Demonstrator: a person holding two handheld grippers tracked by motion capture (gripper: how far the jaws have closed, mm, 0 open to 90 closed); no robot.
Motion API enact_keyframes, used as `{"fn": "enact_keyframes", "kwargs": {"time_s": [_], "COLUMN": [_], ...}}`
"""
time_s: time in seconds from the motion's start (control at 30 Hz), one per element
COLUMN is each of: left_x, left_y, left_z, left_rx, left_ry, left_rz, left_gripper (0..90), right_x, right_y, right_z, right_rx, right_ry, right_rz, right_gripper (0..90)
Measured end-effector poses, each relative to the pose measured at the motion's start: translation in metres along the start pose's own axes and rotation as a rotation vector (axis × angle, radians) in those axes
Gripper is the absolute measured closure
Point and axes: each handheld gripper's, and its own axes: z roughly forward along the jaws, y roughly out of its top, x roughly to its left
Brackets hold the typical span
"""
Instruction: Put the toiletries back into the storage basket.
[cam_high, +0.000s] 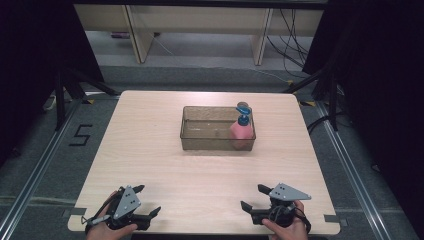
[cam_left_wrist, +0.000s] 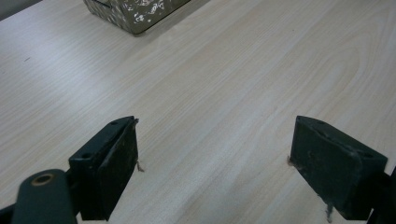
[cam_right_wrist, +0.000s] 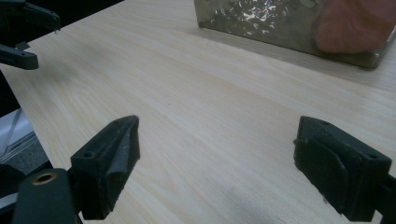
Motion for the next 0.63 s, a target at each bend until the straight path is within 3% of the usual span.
{"fn": "enact_keyframes", "kwargs": {"time_s": [0.2, 0.23, 0.27, 0.43, 0.47, 0.5, 0.53, 0.63], "left_x": [0.0013, 0.0012, 0.0011, 0.0006, 0.0002, 0.0001, 0.0003, 0.0005], "left_y": [-0.0001, -0.0002, -0.0002, -0.0004, -0.0004, -0.0005, -0.0005, -0.0006], "left_z": [-0.0001, -0.0001, -0.0001, 0.0007, 0.0009, 0.0010, 0.0009, 0.0006], "left_rx": [0.010, 0.010, 0.009, 0.000, -0.003, -0.002, 0.002, -0.002], "left_ry": [-0.001, -0.001, -0.001, -0.004, -0.004, -0.004, -0.003, -0.005], "left_rz": [0.014, 0.012, 0.010, -0.001, -0.007, -0.006, -0.001, -0.002], "left_gripper": [14.7, 14.7, 14.7, 14.7, 14.8, 14.7, 14.7, 14.7], "right_x": [-0.0008, 0.0027, 0.0003, -0.0002, -0.0027, -0.0029, -0.0012, -0.0045], "right_y": [-0.0003, -0.0006, -0.0003, -0.0002, 0.0005, 0.0007, 0.0006, 0.0010], "right_z": [0.0016, 0.0009, 0.0015, 0.0020, 0.0014, 0.0010, 0.0004, 0.0016], "right_rx": [0.004, 0.009, 0.004, 0.005, 0.005, 0.006, 0.013, -0.008], "right_ry": [0.016, 0.016, 0.007, 0.004, -0.005, -0.008, -0.003, -0.018], "right_rz": [0.008, 0.049, 0.012, 0.025, -0.005, -0.005, 0.030, -0.001], "right_gripper": [15.6, 15.6, 15.6, 15.6, 15.6, 15.6, 15.6, 15.6]}}
